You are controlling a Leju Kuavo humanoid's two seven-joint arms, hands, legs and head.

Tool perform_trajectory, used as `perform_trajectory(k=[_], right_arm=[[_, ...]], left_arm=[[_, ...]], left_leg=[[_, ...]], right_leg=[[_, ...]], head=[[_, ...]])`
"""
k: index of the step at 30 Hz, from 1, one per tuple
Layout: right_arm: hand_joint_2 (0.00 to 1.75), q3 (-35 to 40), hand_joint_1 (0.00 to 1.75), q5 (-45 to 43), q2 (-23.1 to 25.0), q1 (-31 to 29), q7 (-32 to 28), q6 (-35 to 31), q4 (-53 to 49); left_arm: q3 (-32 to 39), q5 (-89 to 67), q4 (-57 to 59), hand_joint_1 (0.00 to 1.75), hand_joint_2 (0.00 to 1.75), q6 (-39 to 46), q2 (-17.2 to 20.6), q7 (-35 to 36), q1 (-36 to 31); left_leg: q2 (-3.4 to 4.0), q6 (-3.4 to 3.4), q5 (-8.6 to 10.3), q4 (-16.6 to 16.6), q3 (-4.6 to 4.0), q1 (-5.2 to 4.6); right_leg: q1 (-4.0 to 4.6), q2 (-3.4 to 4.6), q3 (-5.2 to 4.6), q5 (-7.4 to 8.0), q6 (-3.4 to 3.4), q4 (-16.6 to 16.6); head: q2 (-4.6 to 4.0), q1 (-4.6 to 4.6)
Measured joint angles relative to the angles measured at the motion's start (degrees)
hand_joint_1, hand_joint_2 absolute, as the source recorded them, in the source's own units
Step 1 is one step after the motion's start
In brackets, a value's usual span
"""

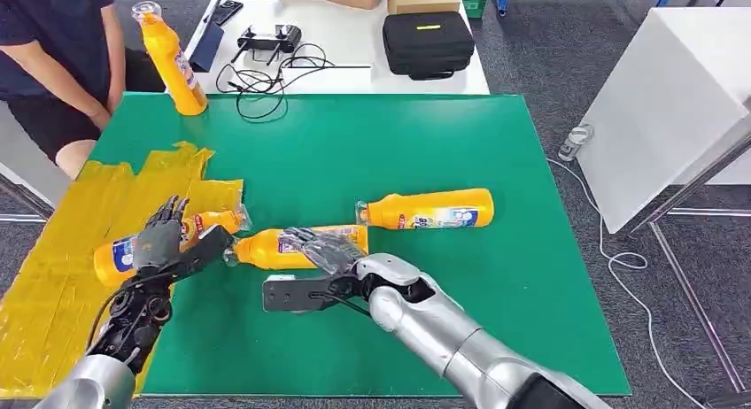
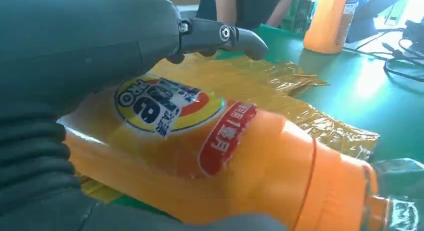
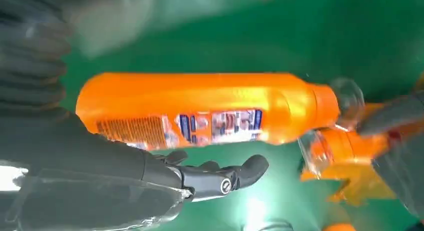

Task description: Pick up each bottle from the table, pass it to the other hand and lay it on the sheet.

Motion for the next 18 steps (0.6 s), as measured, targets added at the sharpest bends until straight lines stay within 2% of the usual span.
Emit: perform_trajectory(k=[8,14,18], right_arm=[[1.75,1.18,0.00,1.03,0.28,-0.26,2.01,-0.31,2.60],[1.75,2.08,0.00,4.76,0.55,-1.93,8.23,-7.95,4.76],[1.75,2.25,0.00,6.36,0.72,-2.73,9.92,-11.63,5.55]], left_arm=[[2.82,5.51,0.00,0.00,0.00,-1.05,-0.07,-3.70,-0.95],[4.87,8.57,0.02,0.00,0.00,-1.92,-0.39,-6.25,-1.55],[5.31,9.25,0.02,0.00,0.00,-1.90,-0.68,-6.29,-1.65]], left_leg=[[0.05,0.00,0.00,0.00,-0.01,0.00],[0.04,0.00,0.00,0.01,-0.01,0.00],[0.04,0.00,0.00,0.01,-0.02,0.00]], right_leg=[[0.00,0.00,-0.01,0.00,0.00,0.00],[0.00,0.01,-0.02,0.00,0.00,0.00],[0.01,0.01,-0.03,0.00,0.00,0.00]], head=[[0.02,0.00],[0.02,0.00],[0.02,0.00]])
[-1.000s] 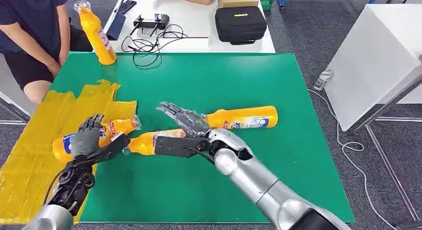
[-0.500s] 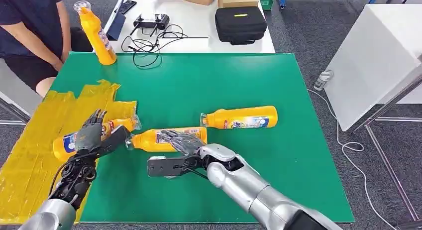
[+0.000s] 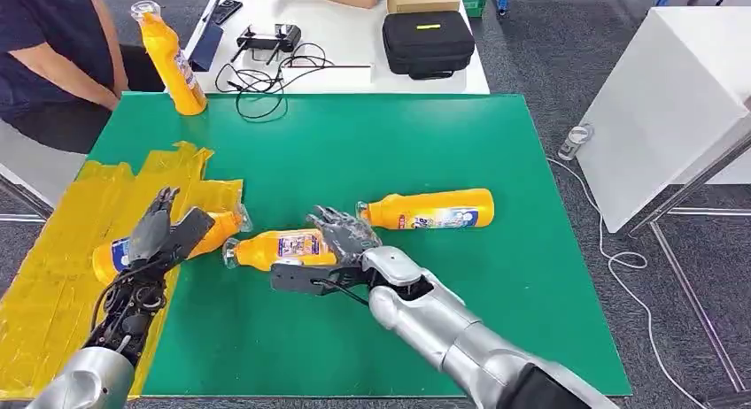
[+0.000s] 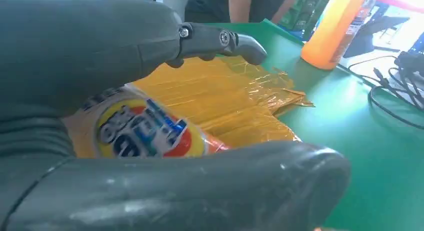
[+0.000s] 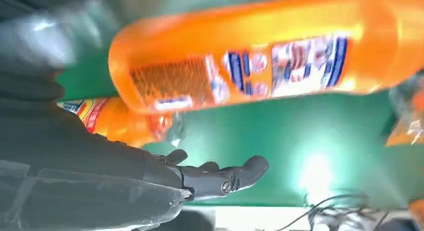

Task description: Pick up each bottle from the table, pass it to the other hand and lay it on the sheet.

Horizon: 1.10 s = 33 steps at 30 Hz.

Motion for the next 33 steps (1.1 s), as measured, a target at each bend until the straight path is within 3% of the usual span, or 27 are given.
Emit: perform_trajectory(k=[8,21,33], right_arm=[[1.75,0.41,0.00,0.72,0.26,-0.15,0.72,-0.20,1.09],[1.75,0.48,0.00,1.14,0.52,0.94,1.27,5.93,3.02],[1.75,-0.98,0.02,1.62,-0.07,0.50,8.24,14.19,5.55]], left_arm=[[0.46,0.85,0.00,0.00,0.00,0.02,-0.26,-0.11,-0.10],[1.16,3.14,0.00,0.00,0.00,0.18,-0.31,-1.77,-0.11],[1.31,5.61,-0.02,0.00,0.00,-0.44,-1.14,-4.31,-0.69]], left_leg=[[-0.01,0.00,0.00,0.00,-0.02,0.00],[0.00,0.00,0.00,0.00,-0.02,0.00],[0.03,0.01,-0.01,0.00,0.21,-0.08]], right_leg=[[0.00,0.00,-0.02,0.00,0.00,-0.01],[0.00,0.00,-0.03,0.00,0.00,-0.01],[0.00,0.03,0.12,0.00,0.00,-0.03]], head=[[-0.02,0.02],[0.00,0.00],[0.00,0.02]])
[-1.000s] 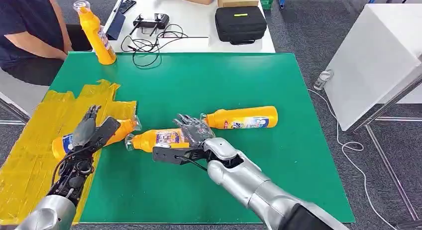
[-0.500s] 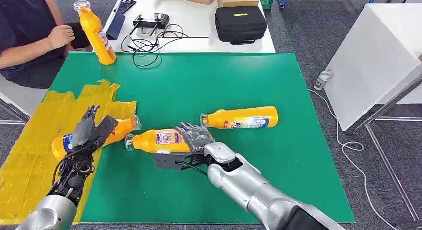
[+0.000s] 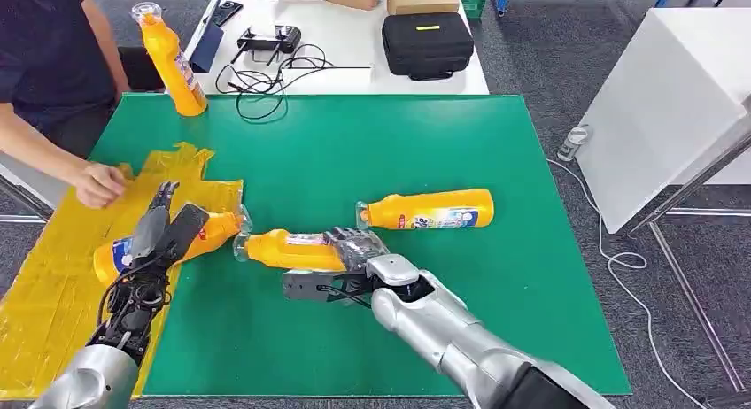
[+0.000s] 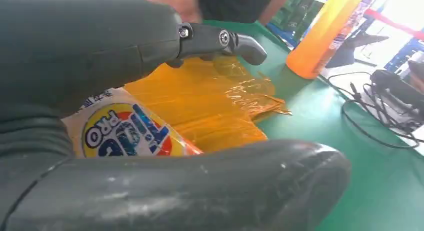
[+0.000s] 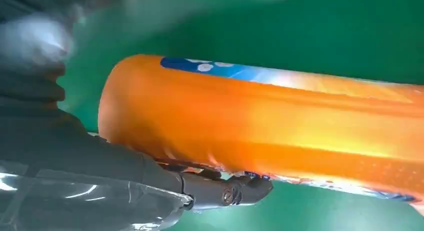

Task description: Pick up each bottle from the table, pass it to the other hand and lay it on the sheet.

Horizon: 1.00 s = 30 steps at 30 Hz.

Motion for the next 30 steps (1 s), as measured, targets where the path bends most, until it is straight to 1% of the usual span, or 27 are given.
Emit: perform_trajectory(k=[1,2,3,5,6,8,21,26,27,28,30], right_arm=[[1.75,-0.11,1.24,0.00,-0.02,-0.03,0.20,0.41,0.13],[1.75,-0.24,1.62,0.00,-0.09,0.01,0.46,0.65,0.24],[1.75,-0.42,1.75,0.02,-0.13,0.00,1.06,1.47,0.43],[1.75,-0.74,1.75,-0.11,-0.35,0.30,1.35,2.31,0.81],[1.75,-0.92,1.75,-0.15,-0.35,0.31,1.51,2.66,0.89],[1.75,-1.12,1.75,-0.46,-0.42,0.28,1.51,2.88,1.03],[1.75,-2.34,1.75,-0.79,-0.63,0.31,1.05,3.41,1.18],[1.75,-2.99,1.75,-2.16,-0.63,0.31,0.35,2.39,1.20],[1.75,-3.54,1.75,-2.88,-0.63,0.36,-0.47,1.40,1.20],[1.75,-3.85,1.75,-3.46,-0.66,0.29,-1.10,0.73,1.20],[1.75,-5.95,1.75,-6.91,-0.76,0.17,-5.39,-2.72,1.20]], left_arm=[[0.00,0.16,0.00,0.00,0.00,-0.11,-0.09,0.00,-0.16],[0.00,0.29,0.00,0.00,0.00,-0.20,-0.13,0.00,-0.30],[0.00,0.46,0.00,0.00,0.00,-0.31,-0.15,0.00,-0.43],[0.00,0.68,0.02,0.00,0.00,-0.46,-0.24,0.02,-0.56],[0.00,0.72,0.00,0.00,0.00,-0.46,-0.26,0.07,-0.70],[-0.02,0.81,0.00,0.00,0.00,-0.57,-0.42,0.04,-1.09],[0.00,1.91,0.00,0.00,0.00,-1.75,-0.55,-0.15,-2.26],[1.70,7.13,0.00,0.00,0.00,-5.71,-0.61,-2.46,-2.86],[2.31,9.08,0.00,0.00,1.75,-7.18,-0.61,-3.34,-3.01],[2.78,10.42,0.00,0.00,1.75,-8.21,-0.63,-3.87,-3.19],[5.16,17.65,-0.39,0.00,1.75,-15.01,-0.74,-6.30,-3.51]], left_leg=[[-0.01,0.00,0.00,0.00,0.01,0.00],[-0.02,0.00,0.00,0.00,0.03,0.00],[-0.02,0.00,0.00,0.00,0.05,0.00],[0.04,0.00,0.00,-0.01,0.13,-0.01],[0.03,0.00,0.00,0.00,0.16,0.00],[0.04,0.00,0.00,0.00,0.17,0.00],[0.03,0.00,0.00,0.00,0.24,0.00],[0.03,0.00,0.00,0.00,0.24,0.00],[0.04,0.00,0.00,0.00,0.24,0.00],[0.05,0.00,0.00,0.00,0.24,0.00],[0.06,0.00,0.00,0.00,0.20,0.01]], right_leg=[[0.00,0.00,0.01,0.00,0.00,0.00],[0.00,-0.01,0.04,0.00,0.00,0.00],[0.00,-0.01,0.06,0.00,0.00,0.00],[0.00,0.01,0.13,0.00,0.00,0.00],[0.00,0.02,0.16,0.00,0.00,0.00],[0.01,0.02,0.17,0.00,0.00,0.00],[0.01,0.02,0.24,0.00,0.00,0.00],[0.01,0.02,0.25,0.00,0.00,0.00],[0.01,0.02,0.25,0.00,0.00,0.00],[0.01,0.02,0.25,0.00,0.00,0.00],[0.00,0.02,0.24,0.02,-0.01,0.00]], head=[[-0.02,-0.04],[0.00,0.00],[-0.02,-0.04],[-0.02,0.11],[0.00,-0.17],[0.00,-0.26],[0.00,-0.24],[-0.02,-0.24],[0.00,-0.22],[0.00,-0.22],[0.00,-0.24]])
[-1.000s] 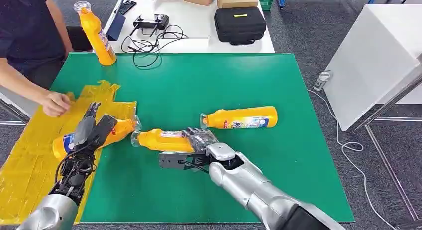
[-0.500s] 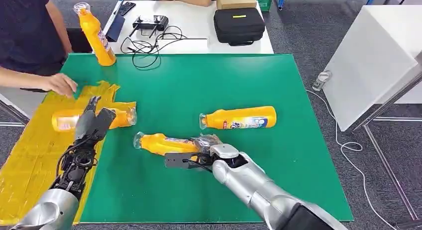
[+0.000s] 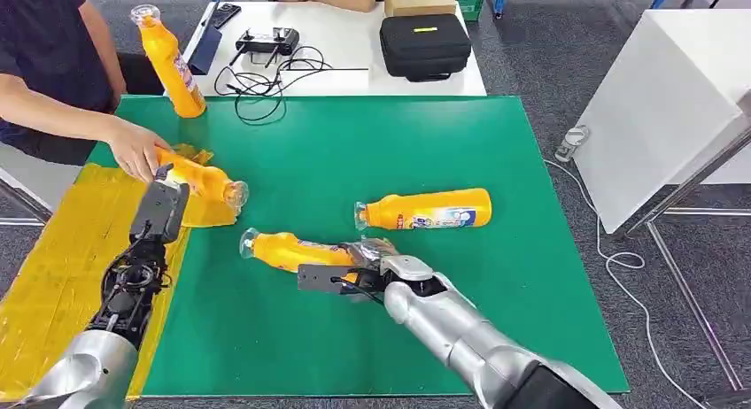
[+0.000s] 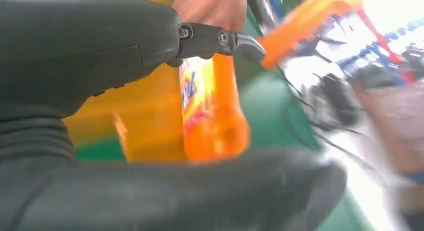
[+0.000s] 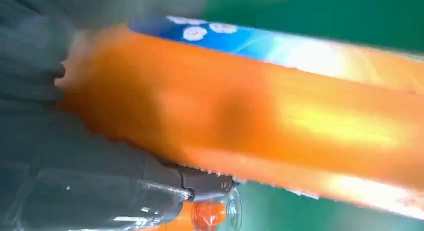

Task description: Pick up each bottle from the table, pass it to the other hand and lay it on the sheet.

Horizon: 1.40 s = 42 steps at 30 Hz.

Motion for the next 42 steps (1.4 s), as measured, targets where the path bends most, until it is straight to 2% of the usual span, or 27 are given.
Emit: perform_trajectory(k=[5,7,9,13,22,31,38,42], right_arm=[[1.75,-7.74,1.75,-8.54,-0.70,-0.69,-15.63,-7.93,-2.21],[1.75,-10.67,1.75,-9.39,-1.18,-0.85,-18.62,-8.98,-5.14],[1.75,-12.65,1.75,-9.35,-1.55,-0.60,-18.88,-9.15,-8.84],[1.75,-14.20,1.75,-8.32,-1.09,-0.13,-18.85,-10.31,-13.61],[1.75,-14.75,1.75,-7.91,1.07,0.11,-19.44,-11.10,-14.95],[1.75,-14.66,1.75,-6.42,4.48,-1.67,-15.16,-11.62,-12.30],[1.75,-14.20,1.75,-3.86,6.32,-1.92,-14.48,-12.35,-10.58],[1.75,-11.51,1.75,-1.48,7.72,-1.47,-12.56,-14.29,-10.23]], left_arm=[[5.24,18.38,-3.96,0.00,1.75,-20.35,-0.85,-1.24,1.13],[5.68,25.68,-7.70,0.00,1.75,-26.84,-2.10,0.88,3.39],[5.17,31.71,-12.07,0.00,1.75,-29.56,-3.57,3.48,5.82],[1.21,40.87,-19.48,0.00,1.75,-29.23,-6.34,6.73,9.52],[-6.65,50.02,-27.65,0.00,1.75,-28.51,-7.30,8.77,13.20],[-14.74,51.83,-30.49,0.00,1.75,-27.61,-9.53,10.12,12.51],[-16.88,53.71,-30.53,0.00,1.75,-27.70,-9.75,10.08,11.97],[-17.08,56.16,-30.53,0.00,1.75,-27.77,-9.73,10.17,11.66]], left_leg=[[0.00,0.00,0.09,0.02,-0.29,0.02],[-0.04,0.00,0.08,0.02,-0.32,0.02],[-0.05,0.00,0.08,0.02,-0.45,0.03],[-0.03,0.00,0.07,0.01,-0.58,0.03],[-0.04,-0.01,0.07,0.01,-0.61,0.06],[-0.07,-0.01,0.08,0.01,-0.61,0.06],[-0.06,-0.01,0.08,0.01,-0.64,0.07],[-0.06,-0.01,0.08,0.01,-0.63,0.08]], right_leg=[[-0.02,-0.01,-0.28,0.17,-0.10,0.02],[-0.01,-0.01,-0.30,0.16,-0.10,0.02],[-0.01,-0.01,-0.41,0.16,-0.10,0.02],[-0.01,-0.01,-0.51,0.15,-0.10,0.00],[-0.01,-0.02,-0.56,0.15,-0.10,-0.01],[-0.01,-0.03,-0.55,0.15,-0.10,0.00],[-0.01,-0.03,-0.58,0.15,-0.10,0.00],[0.01,-0.02,-0.59,0.15,-0.10,0.00]], head=[[0.00,-0.02],[0.00,0.00],[0.00,0.00],[-0.02,0.02],[0.00,0.00],[0.00,0.00],[0.00,0.00],[0.00,0.00]])
